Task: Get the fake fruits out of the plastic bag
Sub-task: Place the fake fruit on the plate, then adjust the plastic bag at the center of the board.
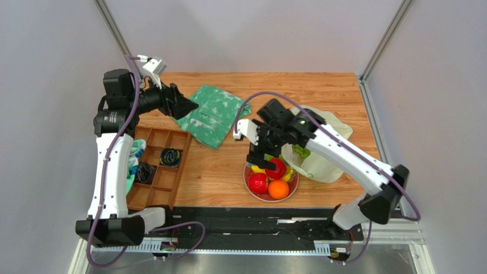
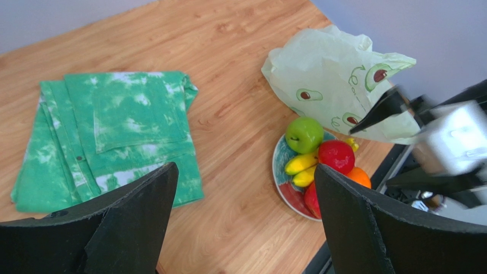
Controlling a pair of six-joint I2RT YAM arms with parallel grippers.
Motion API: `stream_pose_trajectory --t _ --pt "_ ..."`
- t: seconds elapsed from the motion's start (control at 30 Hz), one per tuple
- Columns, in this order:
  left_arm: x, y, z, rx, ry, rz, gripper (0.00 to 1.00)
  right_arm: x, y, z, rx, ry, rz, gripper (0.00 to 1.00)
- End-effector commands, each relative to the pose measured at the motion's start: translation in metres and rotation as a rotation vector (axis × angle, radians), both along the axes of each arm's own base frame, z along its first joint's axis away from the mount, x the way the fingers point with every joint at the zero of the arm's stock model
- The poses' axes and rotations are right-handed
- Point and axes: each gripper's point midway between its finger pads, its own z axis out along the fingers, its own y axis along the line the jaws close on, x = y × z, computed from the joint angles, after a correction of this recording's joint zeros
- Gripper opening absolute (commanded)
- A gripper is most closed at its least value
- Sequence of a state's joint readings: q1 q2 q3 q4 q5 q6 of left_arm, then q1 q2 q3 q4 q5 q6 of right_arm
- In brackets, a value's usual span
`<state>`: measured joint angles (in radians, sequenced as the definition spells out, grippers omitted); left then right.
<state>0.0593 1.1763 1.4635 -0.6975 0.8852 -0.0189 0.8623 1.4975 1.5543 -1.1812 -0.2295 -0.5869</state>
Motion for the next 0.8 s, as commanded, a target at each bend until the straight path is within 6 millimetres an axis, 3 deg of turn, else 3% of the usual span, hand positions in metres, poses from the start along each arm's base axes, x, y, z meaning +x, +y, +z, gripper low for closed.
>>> stream_pose_trajectory --t 0.0,0.03,0.07,0.1,0.13,0.17,0.2,0.23,0.3,0.33,0.37,0.4,0.47,0.5,0.57,0.6,0.67,0.7,0.77 --pt "0.018 -0.017 0.012 0.000 -0.024 -0.063 0.98 0.000 0.021 0.161 0.538 -0.257 -0.084 1.00" --pt "0.012 -0.040 0.010 0.012 -0.020 -0.134 0.98 0.002 0.017 0.174 0.578 -0.298 -0.113 1.00" --pt "0.009 -0.049 0.014 0.047 -0.050 -0.174 0.98 0.009 0.014 0.186 0.615 -0.348 -0.147 1.00" --pt "0.013 -0.058 0.006 0.076 -0.041 -0.196 0.99 0.021 0.001 0.191 0.604 -0.412 -0.232 1.00" --pt "0.003 -0.081 0.004 0.098 -0.054 -0.270 0.99 0.024 -0.013 0.202 0.616 -0.469 -0.281 0.99" --pt "-0.003 -0.091 0.005 0.138 -0.092 -0.320 0.99 0.031 -0.022 0.194 0.588 -0.498 -0.322 0.98" --pt "-0.003 -0.102 0.000 0.168 -0.101 -0.354 0.99 0.047 -0.046 0.192 0.548 -0.552 -0.431 0.97" --pt "-0.019 -0.124 0.000 0.186 -0.128 -0.434 0.99 0.055 -0.068 0.189 0.522 -0.579 -0.514 0.92" --pt "-0.024 -0.142 0.002 0.237 -0.209 -0.500 0.99 0.069 -0.115 0.160 0.420 -0.527 -0.657 0.85" --pt "-0.036 -0.161 0.004 0.248 -0.242 -0.559 0.99 0.071 -0.129 0.148 0.401 -0.483 -0.721 0.80" --pt "-0.038 -0.169 0.015 0.262 -0.306 -0.581 0.99 0.067 -0.145 0.132 0.352 -0.434 -0.765 0.78" --pt "-0.034 -0.180 0.011 0.280 -0.310 -0.596 0.99 0.070 -0.165 0.109 0.317 -0.372 -0.828 0.75" --pt "-0.046 -0.204 0.027 0.284 -0.397 -0.664 0.99 0.065 -0.181 0.082 0.271 -0.278 -0.876 0.71" --pt "-0.036 -0.216 0.017 0.322 -0.397 -0.660 0.99 0.066 -0.190 0.072 0.267 -0.234 -0.905 0.69" --pt "-0.041 -0.242 0.022 0.374 -0.500 -0.699 0.99 0.066 -0.196 0.050 0.236 -0.159 -0.940 0.66" --pt "-0.027 -0.255 0.005 0.443 -0.505 -0.684 0.99 0.070 -0.200 0.041 0.245 -0.107 -0.967 0.66" --pt "-0.031 -0.279 0.005 0.492 -0.585 -0.712 0.99 0.073 -0.203 0.040 0.274 -0.048 -1.009 0.64" --pt "-0.027 -0.290 -0.012 0.523 -0.583 -0.743 0.99 0.078 -0.207 0.039 0.289 -0.024 -1.032 0.64" --pt "-0.036 -0.307 -0.026 0.578 -0.677 -0.824 0.99 0.083 -0.211 0.043 0.304 -0.019 -1.049 0.64"
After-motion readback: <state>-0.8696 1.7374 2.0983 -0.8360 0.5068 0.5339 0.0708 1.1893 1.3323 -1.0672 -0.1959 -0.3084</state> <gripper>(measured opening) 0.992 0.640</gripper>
